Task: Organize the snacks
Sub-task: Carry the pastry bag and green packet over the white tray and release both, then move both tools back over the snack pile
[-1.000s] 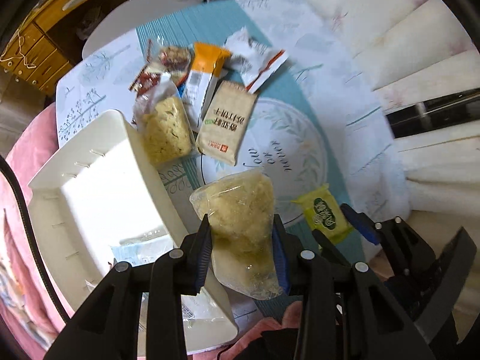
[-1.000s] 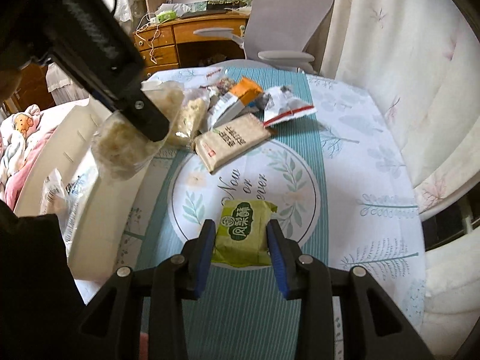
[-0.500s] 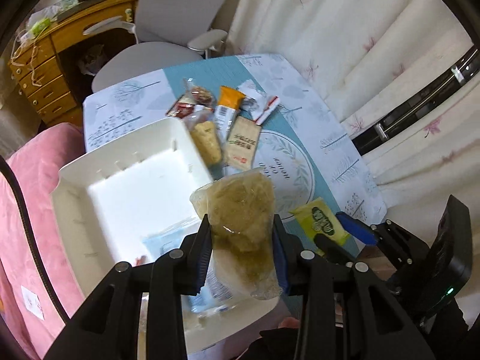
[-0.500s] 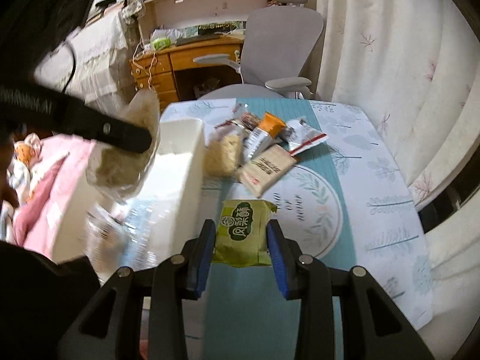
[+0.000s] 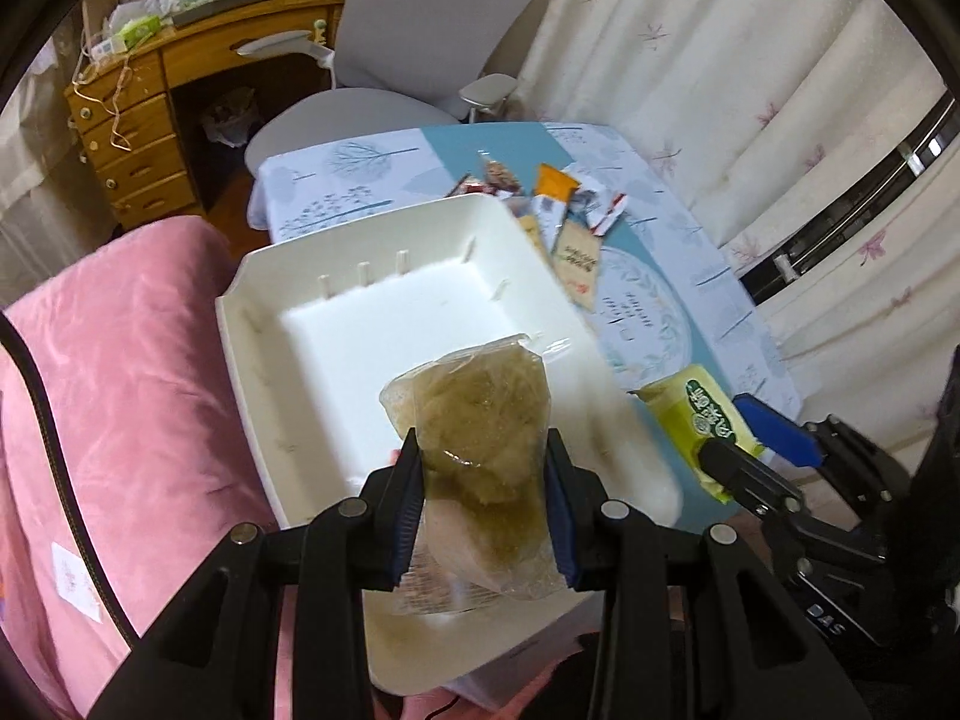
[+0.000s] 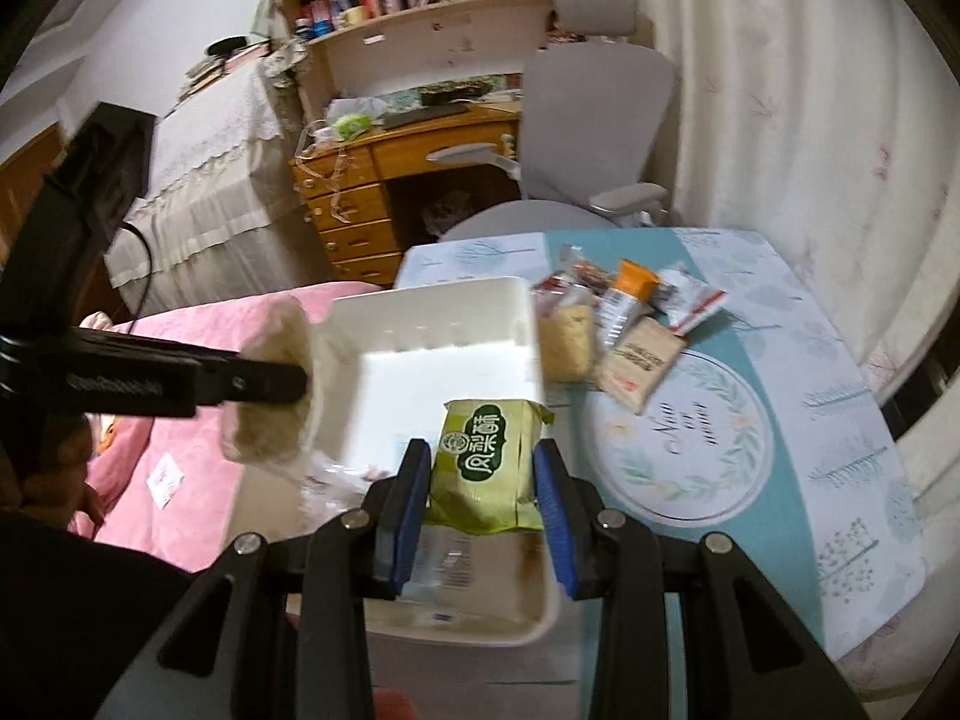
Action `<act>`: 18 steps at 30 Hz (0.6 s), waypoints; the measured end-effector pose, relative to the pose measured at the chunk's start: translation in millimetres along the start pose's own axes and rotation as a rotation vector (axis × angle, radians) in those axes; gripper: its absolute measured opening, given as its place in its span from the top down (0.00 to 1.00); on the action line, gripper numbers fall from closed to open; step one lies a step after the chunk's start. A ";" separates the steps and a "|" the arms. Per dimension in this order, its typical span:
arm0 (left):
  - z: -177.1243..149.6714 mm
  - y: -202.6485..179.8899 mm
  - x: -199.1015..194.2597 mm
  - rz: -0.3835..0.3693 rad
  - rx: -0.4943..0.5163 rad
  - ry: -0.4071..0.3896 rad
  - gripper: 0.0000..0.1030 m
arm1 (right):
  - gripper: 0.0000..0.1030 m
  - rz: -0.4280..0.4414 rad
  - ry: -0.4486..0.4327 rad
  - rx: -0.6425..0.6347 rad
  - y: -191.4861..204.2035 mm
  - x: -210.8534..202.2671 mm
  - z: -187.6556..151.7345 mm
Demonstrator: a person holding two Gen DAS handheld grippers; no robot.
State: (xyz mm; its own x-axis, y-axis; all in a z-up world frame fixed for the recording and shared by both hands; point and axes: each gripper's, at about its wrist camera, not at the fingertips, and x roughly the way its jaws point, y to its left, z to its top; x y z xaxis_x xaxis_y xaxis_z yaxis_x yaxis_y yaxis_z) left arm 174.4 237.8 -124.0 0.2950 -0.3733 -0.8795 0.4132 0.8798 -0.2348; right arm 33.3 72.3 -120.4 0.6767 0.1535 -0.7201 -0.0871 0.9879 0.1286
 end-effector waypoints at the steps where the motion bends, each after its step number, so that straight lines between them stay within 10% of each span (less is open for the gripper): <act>1: -2.3 3.6 0.1 0.006 0.001 -0.003 0.66 | 0.65 0.001 0.001 -0.012 6.0 0.8 -0.8; 18: -13.2 18.0 1.5 0.006 -0.018 0.013 0.40 | 0.63 -0.003 0.050 -0.047 40.4 22.3 2.2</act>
State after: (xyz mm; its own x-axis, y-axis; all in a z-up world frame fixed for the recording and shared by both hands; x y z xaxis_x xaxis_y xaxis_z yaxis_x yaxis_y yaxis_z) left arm 170.9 256.9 -135.0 0.2859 -0.3645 -0.8862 0.3963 0.8870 -0.2370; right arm 46.4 115.6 -129.7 0.6400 0.1502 -0.7536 -0.1203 0.9882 0.0949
